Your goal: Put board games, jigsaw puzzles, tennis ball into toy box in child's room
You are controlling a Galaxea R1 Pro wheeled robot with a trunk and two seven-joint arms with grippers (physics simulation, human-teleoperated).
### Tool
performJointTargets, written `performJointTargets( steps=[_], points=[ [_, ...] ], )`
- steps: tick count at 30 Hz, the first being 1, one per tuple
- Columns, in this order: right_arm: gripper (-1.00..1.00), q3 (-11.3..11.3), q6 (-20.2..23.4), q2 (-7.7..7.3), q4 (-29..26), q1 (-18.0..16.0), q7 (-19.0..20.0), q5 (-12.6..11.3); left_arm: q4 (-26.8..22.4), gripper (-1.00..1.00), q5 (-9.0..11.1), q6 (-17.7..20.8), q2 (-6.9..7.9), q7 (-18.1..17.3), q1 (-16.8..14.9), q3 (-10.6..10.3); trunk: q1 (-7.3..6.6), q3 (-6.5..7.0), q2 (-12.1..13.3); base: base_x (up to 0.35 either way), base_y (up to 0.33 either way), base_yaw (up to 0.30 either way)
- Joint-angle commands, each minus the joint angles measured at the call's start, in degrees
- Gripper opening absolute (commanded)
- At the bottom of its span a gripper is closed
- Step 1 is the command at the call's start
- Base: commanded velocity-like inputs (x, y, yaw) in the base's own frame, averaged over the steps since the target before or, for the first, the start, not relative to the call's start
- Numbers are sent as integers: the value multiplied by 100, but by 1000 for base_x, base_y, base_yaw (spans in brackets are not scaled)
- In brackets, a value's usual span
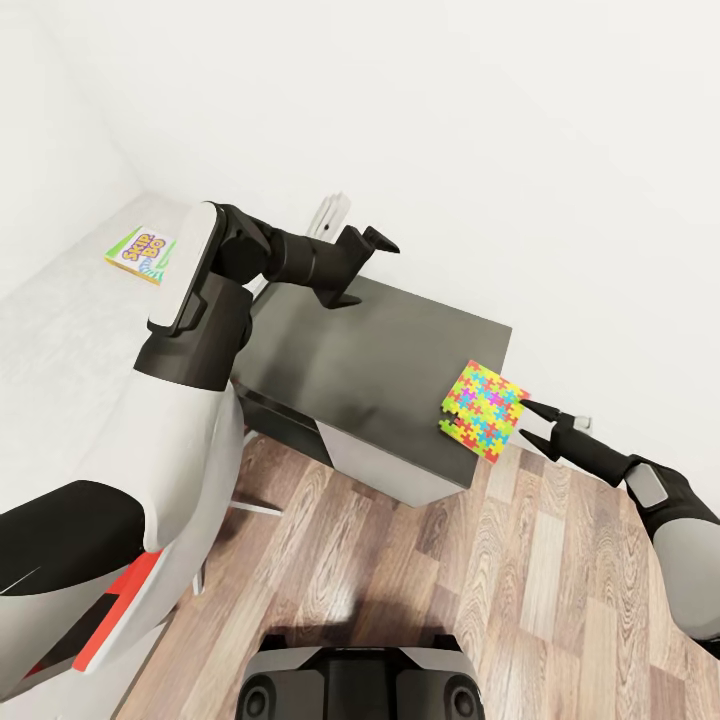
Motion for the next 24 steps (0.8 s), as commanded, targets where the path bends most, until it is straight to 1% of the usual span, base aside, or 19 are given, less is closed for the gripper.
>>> performJointTargets(
  steps=[1, 11, 24],
  points=[
    [100, -22, 28, 0, 4, -5, 11, 3, -1, 100, 36, 16, -2, 47, -5, 5, 3, -7, -9, 0, 0, 4],
    [100, -57, 9, -6, 13, -3, -20, 2, -1, 100, 36, 16, -2, 43, -1, 0, 3, -7, -9, 0, 0, 39],
    [100, -90, 5, -8, 19, 9, -30, 2, -1, 100, 36, 16, -2, 42, 0, -1, 3, -7, -9, 0, 0, 108]
  ],
)
